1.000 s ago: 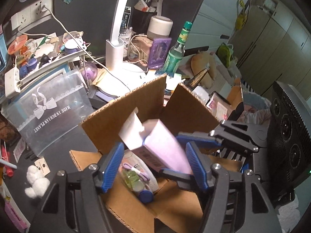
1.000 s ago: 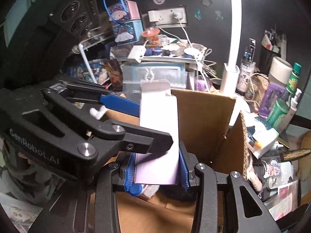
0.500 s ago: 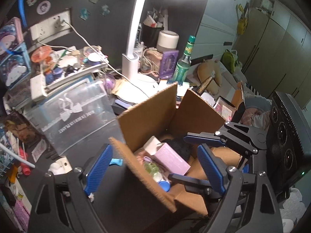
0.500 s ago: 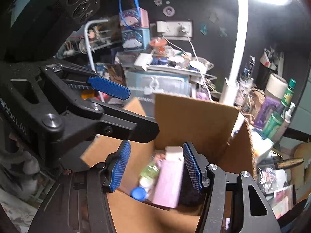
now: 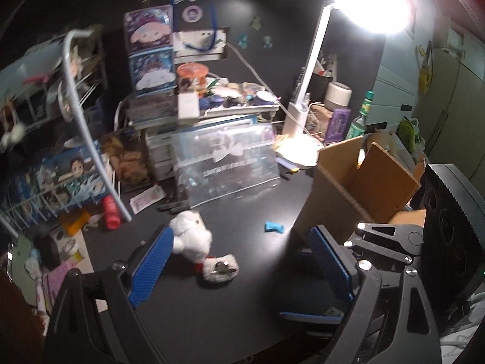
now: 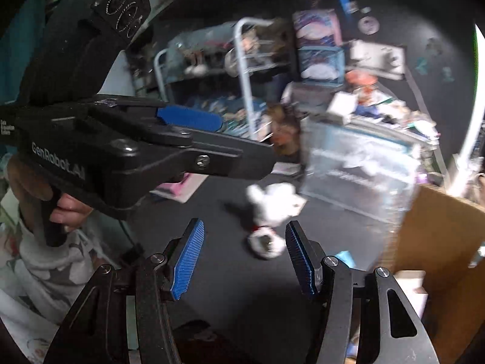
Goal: Organize objects
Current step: 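Withdraw the right gripper from the box toward the white plush keychain, then close the right gripper on the white plush keychain and lift it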
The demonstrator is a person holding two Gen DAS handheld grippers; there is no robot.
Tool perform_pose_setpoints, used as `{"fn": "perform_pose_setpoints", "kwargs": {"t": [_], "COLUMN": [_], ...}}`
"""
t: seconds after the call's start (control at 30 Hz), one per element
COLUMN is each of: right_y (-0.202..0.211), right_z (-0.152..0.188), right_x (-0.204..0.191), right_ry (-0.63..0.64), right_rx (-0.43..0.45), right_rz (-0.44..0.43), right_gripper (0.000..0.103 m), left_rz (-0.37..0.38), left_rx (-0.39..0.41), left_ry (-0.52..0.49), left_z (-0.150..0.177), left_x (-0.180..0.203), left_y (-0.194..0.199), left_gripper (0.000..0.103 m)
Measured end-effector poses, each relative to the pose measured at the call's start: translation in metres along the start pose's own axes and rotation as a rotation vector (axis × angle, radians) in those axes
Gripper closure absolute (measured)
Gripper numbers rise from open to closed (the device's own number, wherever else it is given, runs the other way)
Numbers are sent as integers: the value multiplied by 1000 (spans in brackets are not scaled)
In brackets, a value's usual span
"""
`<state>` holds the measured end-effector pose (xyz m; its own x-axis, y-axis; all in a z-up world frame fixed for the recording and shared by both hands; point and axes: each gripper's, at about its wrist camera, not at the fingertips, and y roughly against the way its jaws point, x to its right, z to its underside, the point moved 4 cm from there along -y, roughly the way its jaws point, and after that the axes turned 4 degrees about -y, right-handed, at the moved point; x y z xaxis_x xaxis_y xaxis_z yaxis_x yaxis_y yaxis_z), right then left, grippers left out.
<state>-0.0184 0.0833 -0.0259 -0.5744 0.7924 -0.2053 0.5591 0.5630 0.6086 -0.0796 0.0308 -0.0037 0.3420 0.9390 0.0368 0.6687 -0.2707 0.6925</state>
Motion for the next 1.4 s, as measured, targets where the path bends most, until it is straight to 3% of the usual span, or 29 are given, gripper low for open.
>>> {"fn": "perform_pose_setpoints", "kwargs": {"t": [0.2,0.5,0.87,0.93,1.1,1.2,1.3,1.4], "right_y": [-54,-101,-145,-156,-171,-171,-171,-167], "right_z": [24,66,59,56,53,53,54,54], "right_x": [-17,19,47,53,58,53,47,45], "right_ry": [-20,-110,-97,-77,-32,-7,43,31], "right_rx": [-107,-109,-164,-173,-194,-197,-201,-197], "right_rz": [-20,96,103,138,149,123,150,125], "right_gripper": [50,50,50,44,43,62,67,69], "left_rz": [-3,12,18,16,16,23,27,42], "left_rx": [1,-26,-14,-19,-31,-37,-49,-82], "left_ry": [24,117,185,195,204,208,209,219], "left_z": [43,89,103,104,104,103,103,104], "left_x": [-26,-49,-66,-69,-74,-75,-75,-74], "left_y": [-22,-40,-40,-40,-43,-45,-49,-55], "left_gripper": [13,13,13,13,13,13,13,13]}}
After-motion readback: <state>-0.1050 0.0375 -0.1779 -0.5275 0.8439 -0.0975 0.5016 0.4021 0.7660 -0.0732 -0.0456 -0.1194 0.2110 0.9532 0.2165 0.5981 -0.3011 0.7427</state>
